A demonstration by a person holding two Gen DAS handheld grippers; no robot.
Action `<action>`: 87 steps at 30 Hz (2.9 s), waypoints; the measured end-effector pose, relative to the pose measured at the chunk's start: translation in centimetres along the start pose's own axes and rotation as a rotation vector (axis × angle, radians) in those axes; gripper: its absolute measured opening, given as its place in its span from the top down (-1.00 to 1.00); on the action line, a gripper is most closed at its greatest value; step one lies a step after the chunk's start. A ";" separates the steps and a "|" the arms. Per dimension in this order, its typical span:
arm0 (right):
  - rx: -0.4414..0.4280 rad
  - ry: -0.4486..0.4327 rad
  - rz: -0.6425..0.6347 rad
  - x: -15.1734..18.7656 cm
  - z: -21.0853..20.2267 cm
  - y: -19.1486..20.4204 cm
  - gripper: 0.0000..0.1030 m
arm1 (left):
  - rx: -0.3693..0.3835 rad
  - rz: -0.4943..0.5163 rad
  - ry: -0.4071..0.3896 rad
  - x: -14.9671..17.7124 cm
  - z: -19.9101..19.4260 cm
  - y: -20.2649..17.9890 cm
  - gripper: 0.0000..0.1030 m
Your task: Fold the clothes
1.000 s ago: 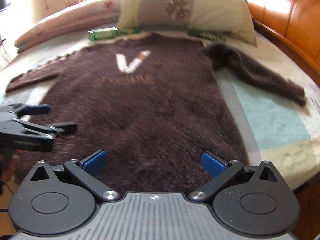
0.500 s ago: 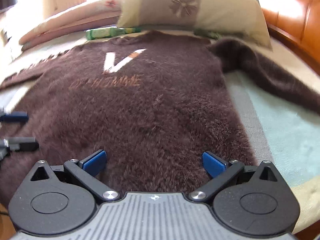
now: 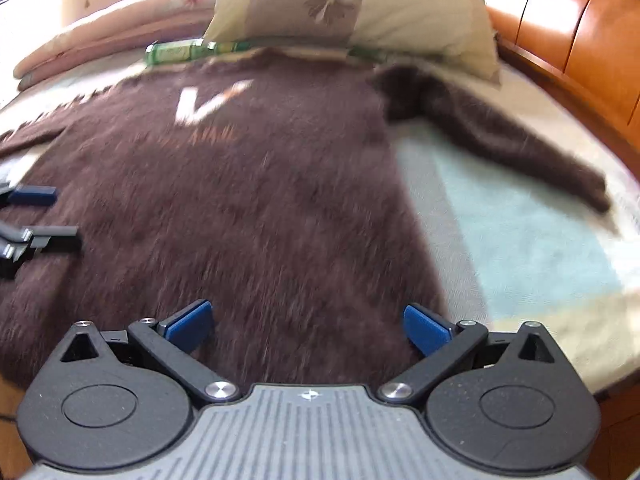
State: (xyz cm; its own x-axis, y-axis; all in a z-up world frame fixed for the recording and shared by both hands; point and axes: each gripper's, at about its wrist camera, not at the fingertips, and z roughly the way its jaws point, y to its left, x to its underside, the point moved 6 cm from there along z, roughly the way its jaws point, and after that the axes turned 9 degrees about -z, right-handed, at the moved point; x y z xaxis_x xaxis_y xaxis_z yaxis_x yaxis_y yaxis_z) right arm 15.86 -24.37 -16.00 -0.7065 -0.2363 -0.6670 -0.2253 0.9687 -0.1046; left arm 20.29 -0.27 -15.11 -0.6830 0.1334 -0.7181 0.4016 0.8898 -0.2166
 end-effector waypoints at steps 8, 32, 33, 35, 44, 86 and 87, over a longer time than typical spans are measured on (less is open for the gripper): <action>-0.023 -0.112 0.052 -5.4 4.5 -0.8 -1.00 | -0.018 0.003 -0.016 -0.4 -1.4 -0.1 -0.98; -0.010 -0.061 0.061 -0.2 -1.7 1.4 -1.00 | 0.001 0.057 -0.016 -0.5 -1.5 -2.4 -0.98; -0.010 -0.045 0.059 -0.1 -1.2 1.7 -1.00 | -0.003 0.055 -0.016 -0.5 -1.6 -2.3 -0.98; -0.009 -0.003 0.070 0.5 -0.3 1.8 -1.00 | -0.013 0.051 -0.002 -0.2 -1.8 -2.0 -0.98; 0.032 0.024 0.124 2.3 0.1 0.9 -1.00 | -0.051 -0.016 0.082 3.0 -2.3 -0.5 -0.98; -0.095 0.043 -0.013 0.4 0.4 5.7 -1.00 | -0.174 -0.083 -0.038 1.7 -6.7 -1.3 -0.99; -0.102 0.046 -0.004 0.6 0.0 5.3 -1.00 | -0.184 -0.084 -0.033 1.7 -6.3 -1.3 -0.99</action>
State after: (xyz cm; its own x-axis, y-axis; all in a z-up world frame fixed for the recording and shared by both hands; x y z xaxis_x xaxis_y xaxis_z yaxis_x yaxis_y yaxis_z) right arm 14.24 -19.37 -17.01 -0.7350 -0.2453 -0.6321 -0.2936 0.9555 -0.0295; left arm 14.74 1.58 -11.89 -0.6876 0.0438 -0.7248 0.2237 0.9624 -0.1540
